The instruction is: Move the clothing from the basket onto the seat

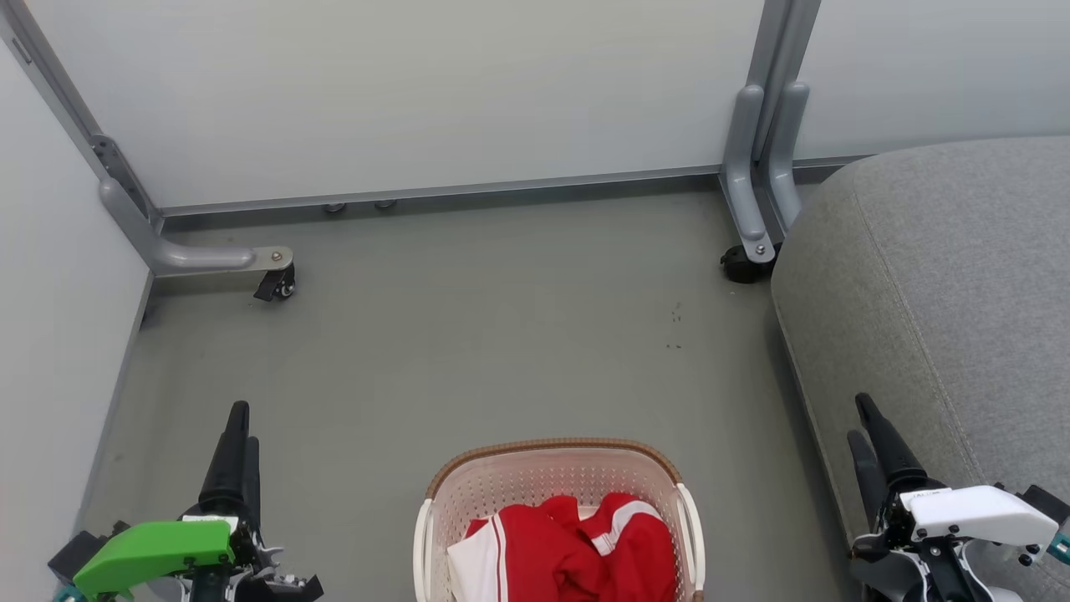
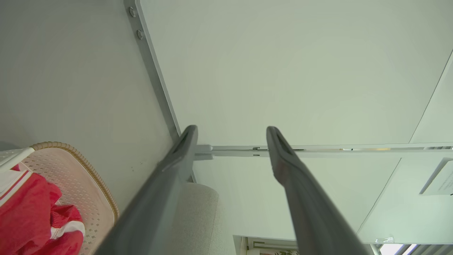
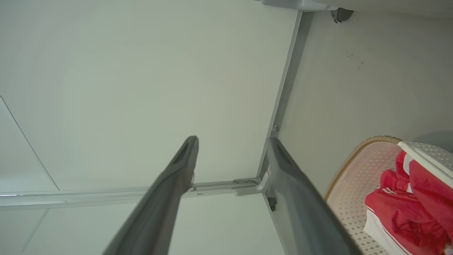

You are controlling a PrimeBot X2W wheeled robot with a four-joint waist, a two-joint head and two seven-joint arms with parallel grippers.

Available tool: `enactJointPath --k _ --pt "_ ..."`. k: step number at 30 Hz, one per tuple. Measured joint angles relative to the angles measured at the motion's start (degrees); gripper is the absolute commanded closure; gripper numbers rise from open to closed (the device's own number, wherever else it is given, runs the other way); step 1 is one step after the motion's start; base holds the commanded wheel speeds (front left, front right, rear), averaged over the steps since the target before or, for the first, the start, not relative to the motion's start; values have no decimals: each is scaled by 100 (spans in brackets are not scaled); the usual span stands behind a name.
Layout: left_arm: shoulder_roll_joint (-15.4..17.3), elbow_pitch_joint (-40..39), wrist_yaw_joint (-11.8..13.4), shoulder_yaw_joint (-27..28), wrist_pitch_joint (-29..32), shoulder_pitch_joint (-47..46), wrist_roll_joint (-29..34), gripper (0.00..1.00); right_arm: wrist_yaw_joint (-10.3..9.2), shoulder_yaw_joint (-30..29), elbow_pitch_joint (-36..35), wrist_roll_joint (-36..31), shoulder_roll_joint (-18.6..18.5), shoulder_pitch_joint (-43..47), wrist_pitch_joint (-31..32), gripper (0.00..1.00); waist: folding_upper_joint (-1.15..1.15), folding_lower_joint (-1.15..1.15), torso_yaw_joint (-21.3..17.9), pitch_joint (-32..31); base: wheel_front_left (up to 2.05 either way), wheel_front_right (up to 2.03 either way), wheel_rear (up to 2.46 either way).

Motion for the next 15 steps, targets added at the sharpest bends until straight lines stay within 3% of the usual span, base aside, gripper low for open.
enactJointPath --k 15 --pt "2 -360 0 -127 -368 209 1841 0 0 125 -241 -1893 -7 191 -377 0 0 0 -12 -90 0 0 0"
